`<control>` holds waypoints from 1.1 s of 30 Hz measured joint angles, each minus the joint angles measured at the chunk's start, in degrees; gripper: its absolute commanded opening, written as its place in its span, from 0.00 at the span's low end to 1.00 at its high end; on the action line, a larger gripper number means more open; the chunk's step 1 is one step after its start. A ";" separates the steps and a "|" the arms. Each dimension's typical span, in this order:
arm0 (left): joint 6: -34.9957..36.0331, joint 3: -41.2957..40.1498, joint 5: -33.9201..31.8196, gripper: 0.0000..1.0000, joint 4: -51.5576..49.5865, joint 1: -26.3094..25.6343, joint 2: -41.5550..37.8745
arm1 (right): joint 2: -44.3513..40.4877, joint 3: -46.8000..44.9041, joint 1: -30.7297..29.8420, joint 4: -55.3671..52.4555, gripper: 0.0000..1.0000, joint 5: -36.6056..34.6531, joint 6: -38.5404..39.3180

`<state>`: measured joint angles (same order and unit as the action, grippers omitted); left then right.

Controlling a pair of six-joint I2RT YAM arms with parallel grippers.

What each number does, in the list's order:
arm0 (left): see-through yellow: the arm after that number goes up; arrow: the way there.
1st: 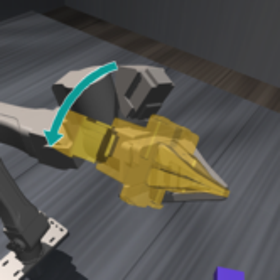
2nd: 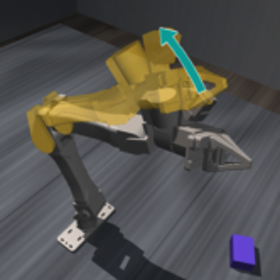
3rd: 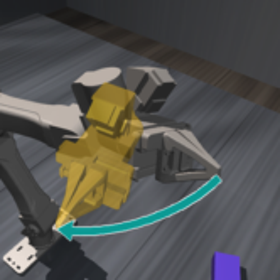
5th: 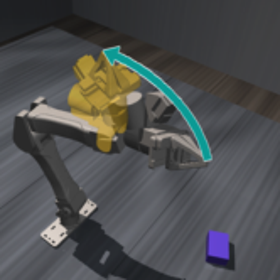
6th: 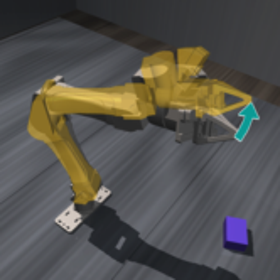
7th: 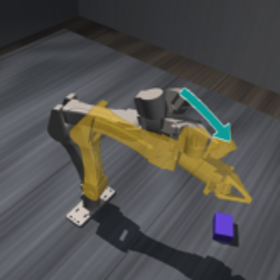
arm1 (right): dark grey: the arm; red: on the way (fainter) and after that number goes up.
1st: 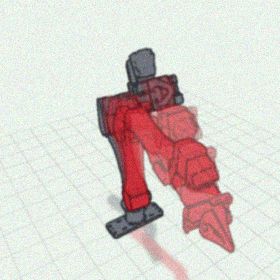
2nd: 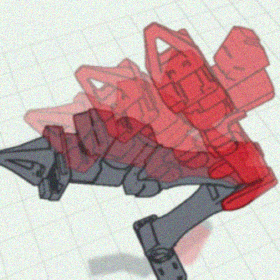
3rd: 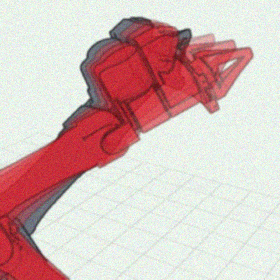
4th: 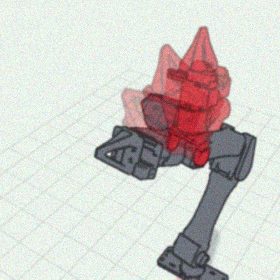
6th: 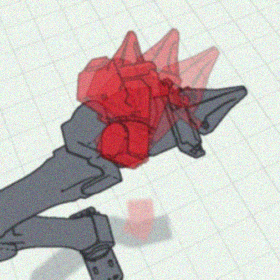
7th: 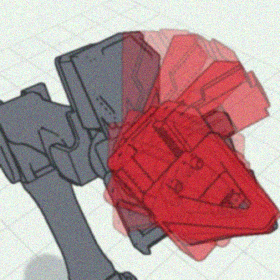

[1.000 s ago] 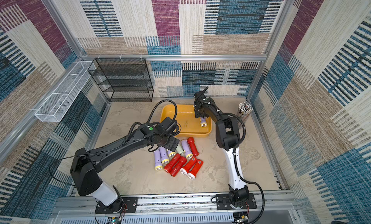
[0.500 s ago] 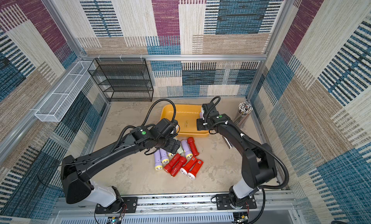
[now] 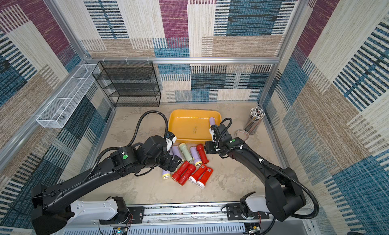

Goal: Put the flashlights into the storage boxes
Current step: Pick up the flashlight from the center of the board.

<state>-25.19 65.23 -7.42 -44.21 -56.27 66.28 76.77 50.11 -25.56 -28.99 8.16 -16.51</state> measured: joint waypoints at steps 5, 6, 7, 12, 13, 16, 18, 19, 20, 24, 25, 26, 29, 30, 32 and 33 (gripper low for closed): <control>-2.16 -3.52 -0.31 0.95 -0.17 0.00 -4.59 | 1.95 -1.99 -0.61 2.78 0.55 1.29 -1.05; -2.51 -3.76 -0.37 0.95 -0.20 0.00 -5.01 | 2.47 -2.14 -0.76 3.10 0.55 1.49 -1.09; -2.82 -4.00 -0.42 0.95 -0.20 -0.04 -5.38 | 3.17 -2.27 -0.98 3.52 0.55 1.86 -1.25; -3.34 -4.61 -1.07 0.95 -0.17 -0.09 -5.92 | 5.31 -3.06 -1.64 5.31 0.54 2.21 -1.42; -3.34 -4.68 -1.25 0.95 -0.20 -0.09 -5.86 | 5.62 -3.30 -1.79 5.64 0.55 2.27 -1.42; -3.34 -4.68 -1.46 0.95 -0.17 -0.11 -5.22 | 6.60 -3.87 -2.16 6.29 0.55 2.34 -1.40; -3.34 -4.68 -1.73 0.95 -0.17 -0.09 -4.42 | 7.30 -4.13 -2.36 6.75 0.56 2.36 -1.40; -3.34 -4.68 -1.84 0.95 -0.17 -0.09 -3.96 | 7.72 -4.22 -2.54 6.93 0.57 2.34 -1.40; -3.34 -4.68 -1.92 0.95 -0.17 -0.09 -3.50 | 8.22 -4.26 -2.60 6.99 0.57 2.34 -1.38; -3.32 -4.35 -3.04 0.95 -0.17 -0.11 -1.99 | 9.94 -4.20 -2.86 7.34 0.57 2.34 -1.33; -3.32 -4.26 -3.21 0.95 -0.15 -0.11 -1.73 | 10.45 -4.07 -2.93 7.41 0.58 2.36 -1.16; -3.32 -4.24 -3.26 0.95 -0.17 -0.11 -1.49 | 10.97 -3.87 -2.97 7.65 0.57 2.32 -1.16; -3.32 -4.17 -3.78 0.95 -0.15 -0.09 -1.11 | 12.61 -3.17 -3.30 8.07 0.56 2.29 -0.72; -3.32 -4.17 -4.00 0.95 -0.15 -0.09 -1.07 | 13.16 -2.86 -3.39 8.13 0.56 2.25 -0.72; -3.32 -4.22 -4.31 0.95 -0.11 -0.09 -1.09 | 14.38 -2.03 -3.76 8.13 0.56 1.70 -0.37; -3.32 -4.28 -4.39 0.95 -0.09 -0.09 -1.11 | 14.86 -1.64 -3.96 8.09 0.56 1.68 -0.31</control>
<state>-28.51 60.95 -11.81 -44.29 -56.36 65.17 91.64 48.47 -29.52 -20.91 9.85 -16.82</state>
